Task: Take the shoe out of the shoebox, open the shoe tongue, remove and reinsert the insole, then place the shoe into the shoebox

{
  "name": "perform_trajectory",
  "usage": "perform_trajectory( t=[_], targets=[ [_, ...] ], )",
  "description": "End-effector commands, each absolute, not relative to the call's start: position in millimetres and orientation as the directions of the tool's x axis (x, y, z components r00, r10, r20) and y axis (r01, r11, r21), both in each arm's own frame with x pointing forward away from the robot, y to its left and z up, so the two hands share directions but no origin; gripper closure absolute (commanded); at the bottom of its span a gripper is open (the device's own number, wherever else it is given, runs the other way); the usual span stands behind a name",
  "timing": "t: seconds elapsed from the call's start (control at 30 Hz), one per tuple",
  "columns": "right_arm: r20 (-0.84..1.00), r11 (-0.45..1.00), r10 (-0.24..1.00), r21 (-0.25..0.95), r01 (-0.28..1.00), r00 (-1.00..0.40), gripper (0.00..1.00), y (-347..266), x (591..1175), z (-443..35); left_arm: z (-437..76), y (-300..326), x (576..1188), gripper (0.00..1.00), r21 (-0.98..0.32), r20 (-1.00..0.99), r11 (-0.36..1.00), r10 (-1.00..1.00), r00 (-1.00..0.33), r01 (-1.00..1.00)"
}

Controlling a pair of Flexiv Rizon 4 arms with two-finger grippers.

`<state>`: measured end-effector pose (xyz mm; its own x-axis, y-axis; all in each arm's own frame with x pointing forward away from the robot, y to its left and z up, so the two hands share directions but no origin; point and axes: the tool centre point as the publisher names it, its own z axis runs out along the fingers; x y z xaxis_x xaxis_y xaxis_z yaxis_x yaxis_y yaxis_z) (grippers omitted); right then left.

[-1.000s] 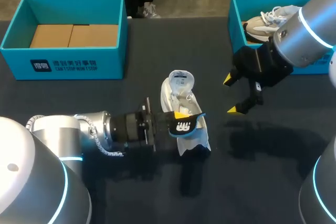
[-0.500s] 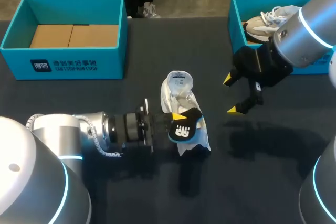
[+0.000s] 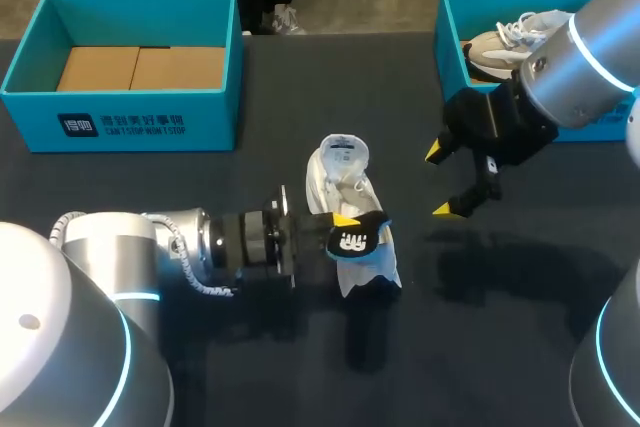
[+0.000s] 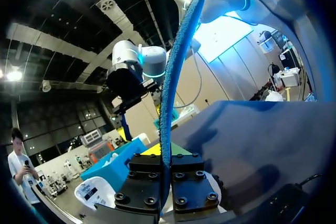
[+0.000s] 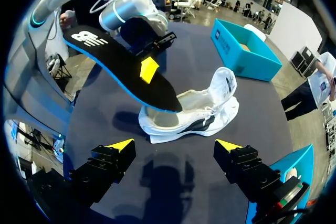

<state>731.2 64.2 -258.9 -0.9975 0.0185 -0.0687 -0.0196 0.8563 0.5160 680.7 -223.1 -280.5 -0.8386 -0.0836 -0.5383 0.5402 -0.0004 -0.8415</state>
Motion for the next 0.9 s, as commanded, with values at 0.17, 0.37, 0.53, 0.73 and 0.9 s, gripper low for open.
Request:
perform_trajectory(
  t=[0.17, 0.37, 0.53, 0.73, 0.9],
  targets=[
    [-0.069, 0.857, 0.018, 0.516, -0.02, -0.997, 0.0, 64.9, 732.0, -260.1, -278.1, -226.0, 686.4, 1.0, -0.821, -0.567, -0.036, -0.057, -0.822, 0.569],
    [-0.069, 0.857, 0.018, 0.516, -0.02, -0.997, 0.0, 64.9, 732.0, -260.1, -274.6, -227.4, 684.5, 1.0, -0.817, -0.574, -0.045, -0.043, -0.818, 0.575],
    [-0.069, 0.857, 0.018, 0.516, -0.02, -0.997, 0.0, 64.9, 732.0, -260.1, -279.1, -229.5, 684.2, 1.0, -0.821, -0.57, -0.035, -0.02, -0.822, 0.57],
    [-0.069, 0.857, 0.018, 0.516, -0.02, -0.997, 0.0, 64.9, 732.0, -260.1, -286.8, -229.1, 682.7, 1.0, -0.824, -0.566, -0.019, 0.014, -0.824, 0.566],
    [-0.069, 0.857, 0.018, 0.516, -0.02, -0.997, 0.0, 64.9, 732.0, -260.1, -291.4, -228.1, 682.9, 1.0, -0.823, -0.569, -0.016, 0.035, -0.822, 0.568]
  ],
)
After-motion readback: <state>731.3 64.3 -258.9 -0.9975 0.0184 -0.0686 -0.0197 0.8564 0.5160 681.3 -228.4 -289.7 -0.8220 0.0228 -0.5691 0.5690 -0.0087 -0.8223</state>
